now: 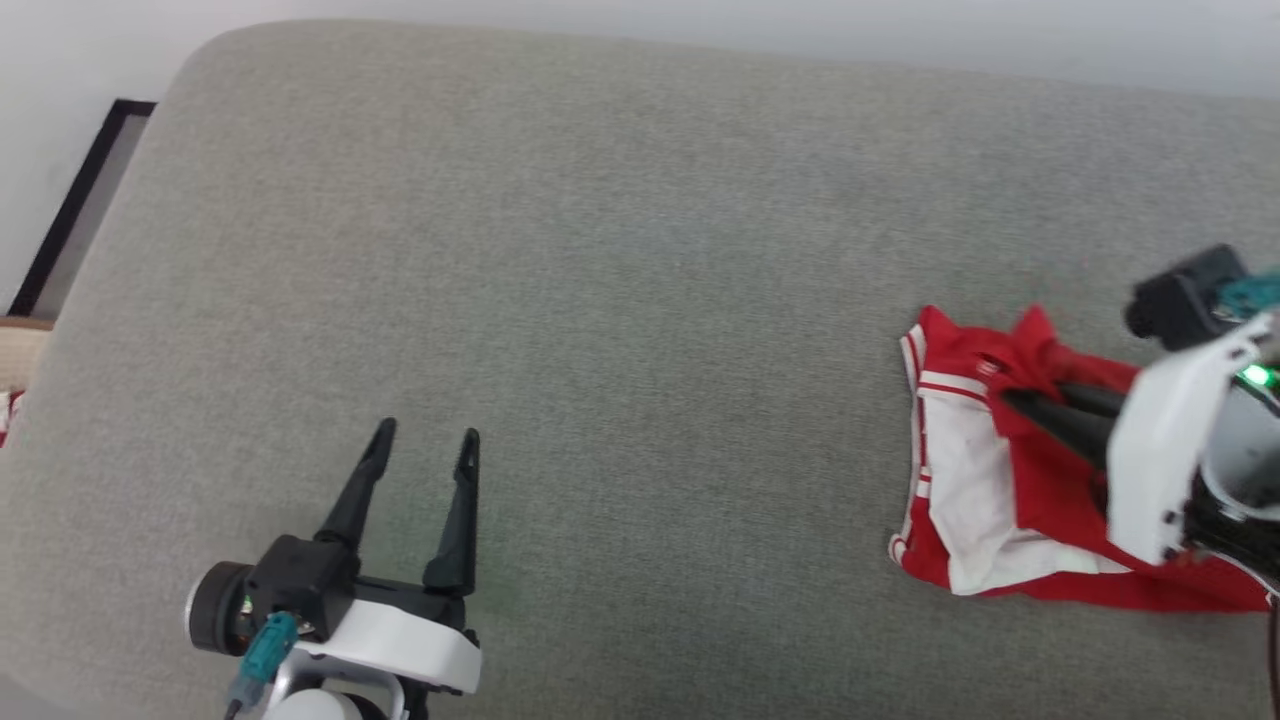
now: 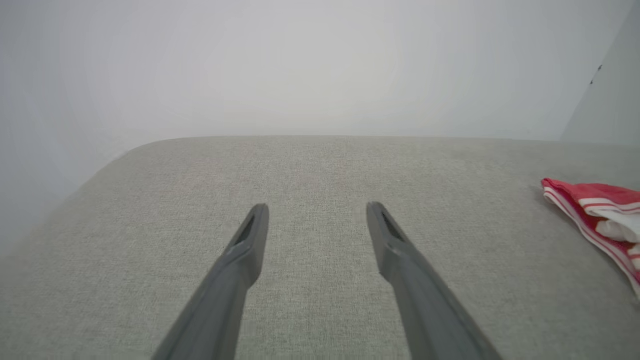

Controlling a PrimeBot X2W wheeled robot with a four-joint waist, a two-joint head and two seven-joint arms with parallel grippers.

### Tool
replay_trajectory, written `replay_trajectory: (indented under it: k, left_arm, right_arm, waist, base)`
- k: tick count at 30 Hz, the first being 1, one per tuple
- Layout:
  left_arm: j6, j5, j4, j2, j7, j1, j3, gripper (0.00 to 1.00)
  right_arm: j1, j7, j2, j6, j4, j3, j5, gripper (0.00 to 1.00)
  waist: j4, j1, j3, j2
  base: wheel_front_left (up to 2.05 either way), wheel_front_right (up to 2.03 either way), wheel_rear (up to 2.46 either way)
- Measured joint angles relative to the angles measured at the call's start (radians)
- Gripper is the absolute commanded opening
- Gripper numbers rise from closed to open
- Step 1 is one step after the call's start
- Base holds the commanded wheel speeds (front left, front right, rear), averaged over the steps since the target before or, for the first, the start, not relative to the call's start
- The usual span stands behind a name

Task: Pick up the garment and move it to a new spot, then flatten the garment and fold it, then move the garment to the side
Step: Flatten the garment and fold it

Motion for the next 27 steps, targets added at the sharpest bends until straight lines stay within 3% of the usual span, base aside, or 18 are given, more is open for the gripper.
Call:
replay_trajectory:
  k: [5, 15, 16, 17, 18, 19, 27]
  left_arm:
    - [0.000, -0.007, 0.006, -0.007, 0.000, -0.001, -0.017, 1.00]
    - [0.000, -0.013, 0.014, -0.014, 0.000, -0.013, -0.018, 1.00]
    - [0.000, -0.013, 0.016, -0.015, 0.000, -0.013, -0.016, 1.00]
    - [0.000, -0.013, 0.017, -0.015, 0.000, -0.013, -0.016, 1.00]
    - [0.000, -0.013, 0.017, -0.015, 0.000, -0.013, -0.016, 1.00]
    - [0.000, -0.013, 0.017, -0.015, 0.000, -0.013, -0.016, 1.00]
    - [0.000, -0.027, 0.028, 0.007, 0.000, -0.014, -0.018, 1.00]
  right_arm:
    - [-0.079, 0.006, 0.046, 0.000, 0.084, 0.065, -0.034, 0.00]
    - [-0.121, -0.021, 0.042, 0.000, 0.229, 0.155, -0.033, 0.00]
    - [-0.124, -0.030, 0.042, 0.000, 0.233, 0.165, -0.033, 0.25]
    - [-0.128, -0.042, 0.044, 0.000, 0.237, 0.170, -0.030, 0.40]
    - [-0.128, -0.042, 0.044, 0.000, 0.237, 0.170, -0.030, 0.94]
    - [-0.133, -0.054, 0.047, 0.000, 0.241, 0.174, -0.026, 1.00]
    - [-0.142, -0.153, 0.025, 0.000, 0.223, 0.149, 0.018, 1.00]
  waist:
    - [0.024, 0.0000, 0.015, 0.0000]
    - [0.038, 0.0000, 0.033, 0.0000]
    - [0.034, 0.0000, 0.032, 0.0000]
    - [0.030, 0.0000, 0.031, 0.0000]
    - [0.030, 0.0000, 0.031, 0.0000]
    - [0.024, 0.0000, 0.029, 0.0000]
    - [-0.038, 0.0000, -0.007, 0.0000]
  base:
    - [0.00, 0.00, 0.00]
    - [0.00, 0.00, 0.00]
    - [0.00, 0.00, 0.00]
    - [0.00, 0.00, 0.00]
    - [0.00, 0.00, 0.00]
    - [0.00, 0.00, 0.00]
    - [0.00, 0.00, 0.00]
